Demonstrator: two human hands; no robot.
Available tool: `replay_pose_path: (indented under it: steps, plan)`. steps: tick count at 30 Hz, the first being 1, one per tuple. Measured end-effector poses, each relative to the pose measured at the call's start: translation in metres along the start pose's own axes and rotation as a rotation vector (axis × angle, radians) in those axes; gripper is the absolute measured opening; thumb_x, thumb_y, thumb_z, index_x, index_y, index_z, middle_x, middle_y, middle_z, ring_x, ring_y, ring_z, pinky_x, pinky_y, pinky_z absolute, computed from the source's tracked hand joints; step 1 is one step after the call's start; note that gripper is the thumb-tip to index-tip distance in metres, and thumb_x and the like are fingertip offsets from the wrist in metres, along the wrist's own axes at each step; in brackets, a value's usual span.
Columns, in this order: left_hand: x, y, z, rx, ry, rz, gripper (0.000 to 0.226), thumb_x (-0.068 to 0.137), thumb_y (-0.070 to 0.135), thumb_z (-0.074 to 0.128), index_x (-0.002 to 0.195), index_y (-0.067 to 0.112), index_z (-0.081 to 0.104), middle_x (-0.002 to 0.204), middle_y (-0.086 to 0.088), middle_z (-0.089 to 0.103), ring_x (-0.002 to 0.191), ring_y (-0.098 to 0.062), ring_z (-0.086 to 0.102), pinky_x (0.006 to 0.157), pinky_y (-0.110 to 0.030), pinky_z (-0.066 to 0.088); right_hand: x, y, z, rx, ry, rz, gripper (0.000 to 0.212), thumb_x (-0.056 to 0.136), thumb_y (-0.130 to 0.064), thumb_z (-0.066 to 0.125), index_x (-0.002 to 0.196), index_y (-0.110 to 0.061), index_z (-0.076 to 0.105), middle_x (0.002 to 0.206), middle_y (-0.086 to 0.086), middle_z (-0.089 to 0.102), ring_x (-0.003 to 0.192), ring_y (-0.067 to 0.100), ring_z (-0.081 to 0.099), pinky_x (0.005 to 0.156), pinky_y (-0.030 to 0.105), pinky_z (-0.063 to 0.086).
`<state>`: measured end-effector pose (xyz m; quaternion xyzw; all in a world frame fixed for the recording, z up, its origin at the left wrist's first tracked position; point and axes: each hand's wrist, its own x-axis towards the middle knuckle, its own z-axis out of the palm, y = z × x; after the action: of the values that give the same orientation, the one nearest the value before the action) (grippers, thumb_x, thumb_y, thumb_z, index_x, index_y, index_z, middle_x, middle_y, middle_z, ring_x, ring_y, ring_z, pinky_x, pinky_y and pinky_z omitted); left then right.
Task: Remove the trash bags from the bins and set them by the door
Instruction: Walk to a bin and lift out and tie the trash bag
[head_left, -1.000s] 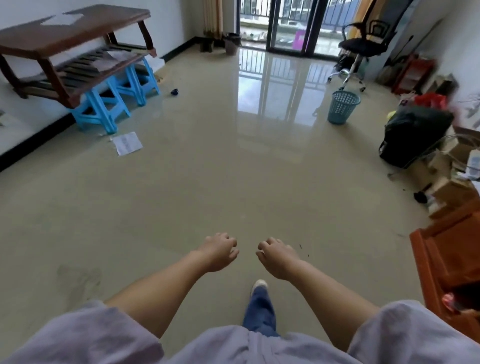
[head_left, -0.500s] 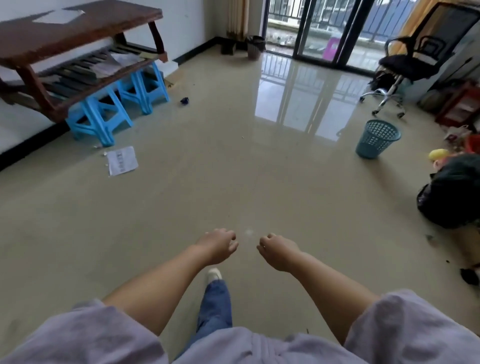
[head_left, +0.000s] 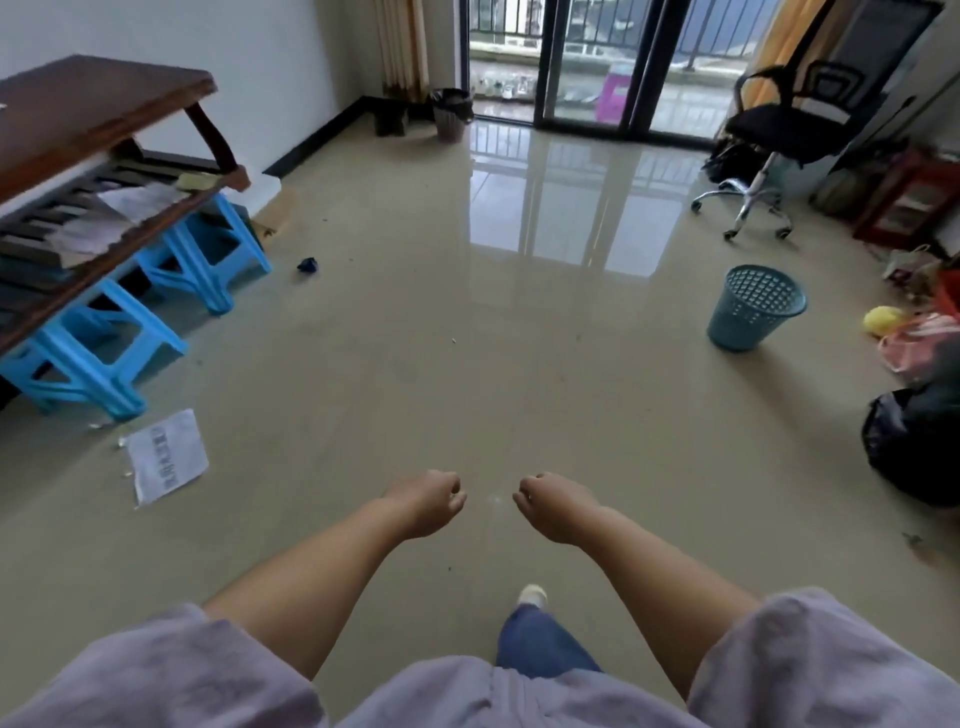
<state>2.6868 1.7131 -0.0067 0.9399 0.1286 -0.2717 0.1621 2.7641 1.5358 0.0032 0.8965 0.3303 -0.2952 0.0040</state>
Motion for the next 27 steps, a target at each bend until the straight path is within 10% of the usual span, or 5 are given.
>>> replay_pose_path:
  steps: [14,27]
  plan:
    - [0.327,-0.01,-0.227,-0.115,0.042,-0.055,0.038,0.098,0.04,0.032,0.115,0.016,0.056,0.123,-0.009,0.06,0.11,-0.029,0.057,0.087,-0.035,0.045,0.334,0.133,-0.241,-0.161,-0.091,-0.036,0.04,0.102,-0.029,0.024,0.121,-0.007,0.05,0.124,0.016,0.053,0.114,0.032,0.053,0.09,0.04,0.045]
    - [0.6,-0.158,-0.448,-0.122,0.04,-0.106,0.04,0.098,0.041,0.033,0.115,0.014,0.057,0.124,-0.011,0.061,0.111,-0.03,0.057,0.088,-0.034,0.045,0.656,0.105,-0.429,-0.098,-0.093,-0.057,0.042,0.102,-0.03,0.022,0.122,-0.005,0.05,0.125,0.018,0.052,0.116,0.033,0.052,0.093,0.04,0.044]
